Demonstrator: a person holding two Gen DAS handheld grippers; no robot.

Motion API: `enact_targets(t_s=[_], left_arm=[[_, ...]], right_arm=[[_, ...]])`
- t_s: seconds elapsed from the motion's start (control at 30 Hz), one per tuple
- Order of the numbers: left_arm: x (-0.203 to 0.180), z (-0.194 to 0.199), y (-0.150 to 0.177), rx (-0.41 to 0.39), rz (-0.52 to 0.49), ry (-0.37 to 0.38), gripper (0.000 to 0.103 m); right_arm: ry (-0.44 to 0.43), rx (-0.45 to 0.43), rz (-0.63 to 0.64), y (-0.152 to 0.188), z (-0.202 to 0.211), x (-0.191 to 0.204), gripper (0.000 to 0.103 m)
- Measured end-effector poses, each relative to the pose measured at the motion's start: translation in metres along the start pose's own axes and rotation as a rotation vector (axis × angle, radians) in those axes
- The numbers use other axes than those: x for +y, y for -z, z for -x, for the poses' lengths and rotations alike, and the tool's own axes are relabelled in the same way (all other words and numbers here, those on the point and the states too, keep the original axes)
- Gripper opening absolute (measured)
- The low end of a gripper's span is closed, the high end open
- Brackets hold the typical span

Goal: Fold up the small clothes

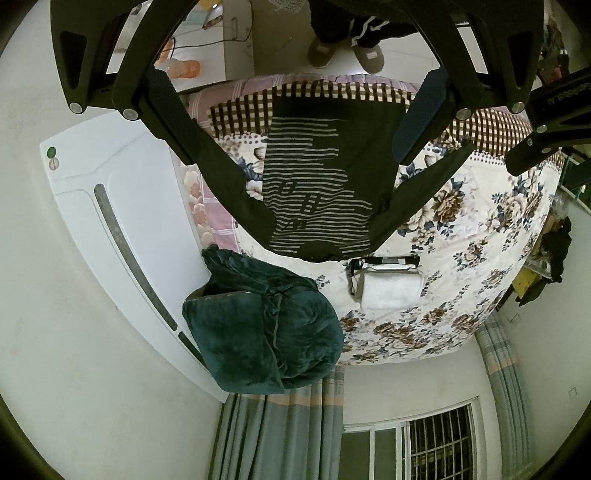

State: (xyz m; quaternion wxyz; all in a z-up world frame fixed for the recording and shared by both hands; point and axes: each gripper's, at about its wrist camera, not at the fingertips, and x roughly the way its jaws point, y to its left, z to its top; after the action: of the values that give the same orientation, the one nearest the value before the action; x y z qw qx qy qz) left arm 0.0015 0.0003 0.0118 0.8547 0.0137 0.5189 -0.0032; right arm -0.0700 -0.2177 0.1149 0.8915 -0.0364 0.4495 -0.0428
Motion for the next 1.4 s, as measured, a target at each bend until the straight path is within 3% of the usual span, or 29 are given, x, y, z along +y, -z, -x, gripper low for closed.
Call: enact_targets(t_s=[1.4], left_arm=[[0.005, 0.001, -0.017, -0.016, 0.004, 0.000, 0.103]], right_arm=[[-0.001, -0.001, 0.000, -0.018, 0.012, 0.013, 0.103]])
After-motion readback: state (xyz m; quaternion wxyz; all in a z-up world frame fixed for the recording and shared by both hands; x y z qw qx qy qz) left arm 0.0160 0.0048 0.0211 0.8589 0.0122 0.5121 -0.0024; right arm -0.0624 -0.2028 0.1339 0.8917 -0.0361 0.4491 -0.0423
